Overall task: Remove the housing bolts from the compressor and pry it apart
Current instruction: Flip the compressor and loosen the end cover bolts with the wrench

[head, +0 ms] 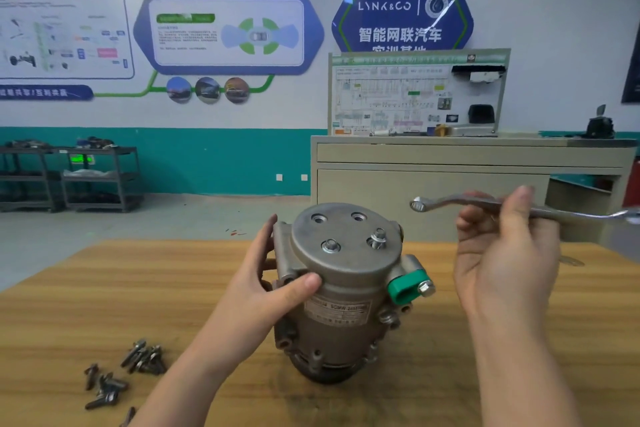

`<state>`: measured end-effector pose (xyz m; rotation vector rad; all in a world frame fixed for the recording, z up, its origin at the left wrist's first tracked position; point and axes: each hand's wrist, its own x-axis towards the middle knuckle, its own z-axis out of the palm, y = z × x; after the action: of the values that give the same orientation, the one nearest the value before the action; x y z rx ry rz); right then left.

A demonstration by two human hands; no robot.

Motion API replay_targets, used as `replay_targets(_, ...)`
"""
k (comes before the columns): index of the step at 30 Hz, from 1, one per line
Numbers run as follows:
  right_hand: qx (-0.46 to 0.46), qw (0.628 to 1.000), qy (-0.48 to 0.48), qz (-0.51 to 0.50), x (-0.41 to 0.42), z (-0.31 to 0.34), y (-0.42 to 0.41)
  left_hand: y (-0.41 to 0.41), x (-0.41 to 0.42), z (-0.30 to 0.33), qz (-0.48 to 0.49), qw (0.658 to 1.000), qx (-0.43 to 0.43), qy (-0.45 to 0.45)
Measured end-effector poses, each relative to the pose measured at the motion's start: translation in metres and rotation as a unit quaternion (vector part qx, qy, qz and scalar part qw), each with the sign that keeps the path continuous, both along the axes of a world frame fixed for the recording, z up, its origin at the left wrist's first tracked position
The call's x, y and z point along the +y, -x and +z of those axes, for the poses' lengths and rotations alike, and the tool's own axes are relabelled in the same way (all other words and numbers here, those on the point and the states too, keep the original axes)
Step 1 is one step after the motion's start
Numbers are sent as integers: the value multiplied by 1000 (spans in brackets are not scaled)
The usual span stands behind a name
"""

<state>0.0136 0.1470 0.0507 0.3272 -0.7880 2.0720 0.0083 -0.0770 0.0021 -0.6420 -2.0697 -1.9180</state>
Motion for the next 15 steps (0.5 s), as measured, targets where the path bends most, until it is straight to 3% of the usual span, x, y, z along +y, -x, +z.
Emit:
replay_targets(3,40,982,-132,-128,-16,-7,-7,-6,8,-7,69,997,19,7)
replay_targets(6,66,952,-230,-189,-31,-12,-11,-9,19,-16,120,992,28,-14)
replay_targets(15,146,902,-293,-281,-44,-16,-16,-12,47,-30,186,973,74,-117)
